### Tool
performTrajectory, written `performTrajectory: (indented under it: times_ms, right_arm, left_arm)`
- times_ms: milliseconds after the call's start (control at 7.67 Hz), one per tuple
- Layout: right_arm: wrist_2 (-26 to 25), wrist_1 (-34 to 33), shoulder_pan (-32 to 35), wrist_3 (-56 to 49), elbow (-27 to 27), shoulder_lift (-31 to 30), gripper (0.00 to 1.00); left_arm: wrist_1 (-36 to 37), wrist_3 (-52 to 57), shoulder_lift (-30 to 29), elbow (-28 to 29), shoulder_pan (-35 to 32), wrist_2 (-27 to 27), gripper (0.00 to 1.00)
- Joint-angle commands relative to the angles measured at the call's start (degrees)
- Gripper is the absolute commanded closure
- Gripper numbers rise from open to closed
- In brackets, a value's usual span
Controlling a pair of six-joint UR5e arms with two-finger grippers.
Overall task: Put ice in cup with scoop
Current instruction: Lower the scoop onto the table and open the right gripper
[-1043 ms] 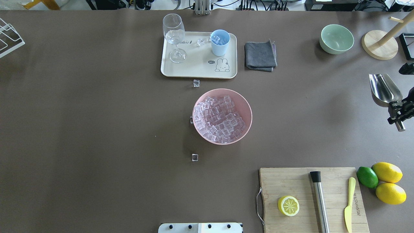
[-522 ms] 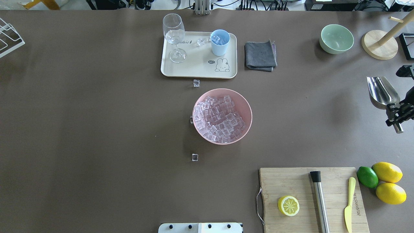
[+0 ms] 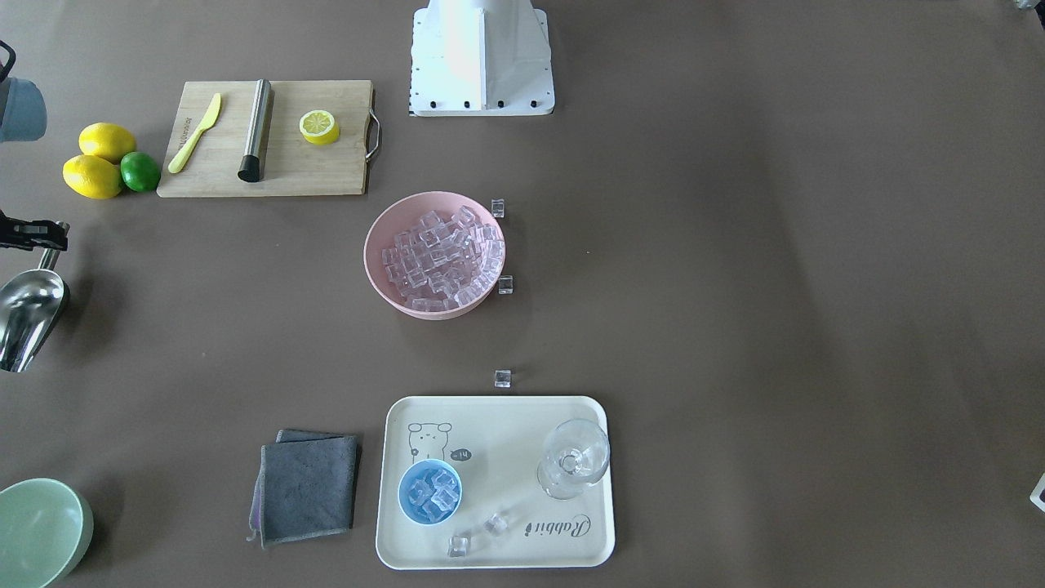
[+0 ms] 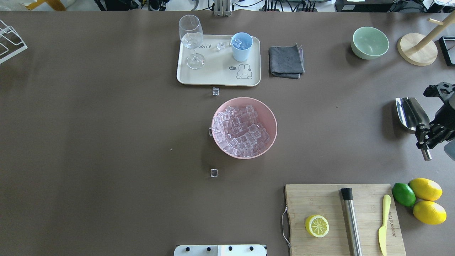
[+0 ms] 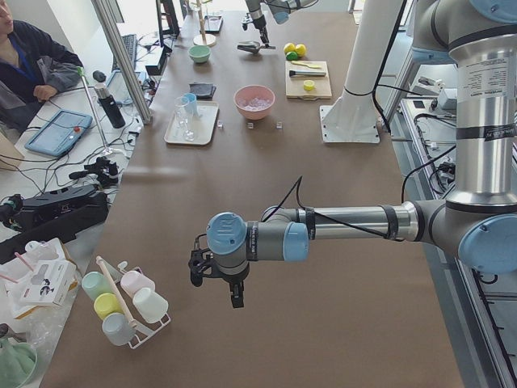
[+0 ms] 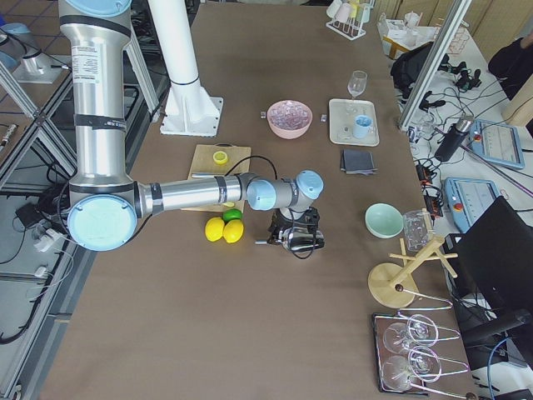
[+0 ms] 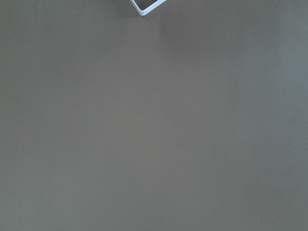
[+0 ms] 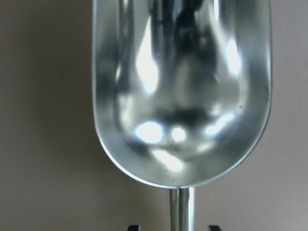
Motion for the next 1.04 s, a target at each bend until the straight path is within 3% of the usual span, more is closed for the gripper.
performTrajectory:
  times_ms: [0, 261, 652, 913]
  right_arm:
    - [0.00, 0.08, -0.01, 0.00, 0.09, 0.31, 0.01]
    - [-1.74, 0.08, 1.91, -0.09, 2.27, 2.41, 0.00]
    - [-4.22, -2.10, 15.32, -3.23, 5.87, 5.40, 0.00]
    - [-4.13, -18.30, 25.17, -24.06, 9.83, 7.85, 0.00]
  left_arm:
    - [0.00, 0.00, 0.00, 0.00, 0.06, -0.09, 0.01]
    - [0.09, 0.00, -0.09, -0.09, 0.06, -0.09, 0.01]
    - [0.09, -0.09, -0.09, -0.09, 0.23, -0.18, 0.01]
    - [0.00, -0.09, -0.09, -0.09, 0.23, -0.18, 0.01]
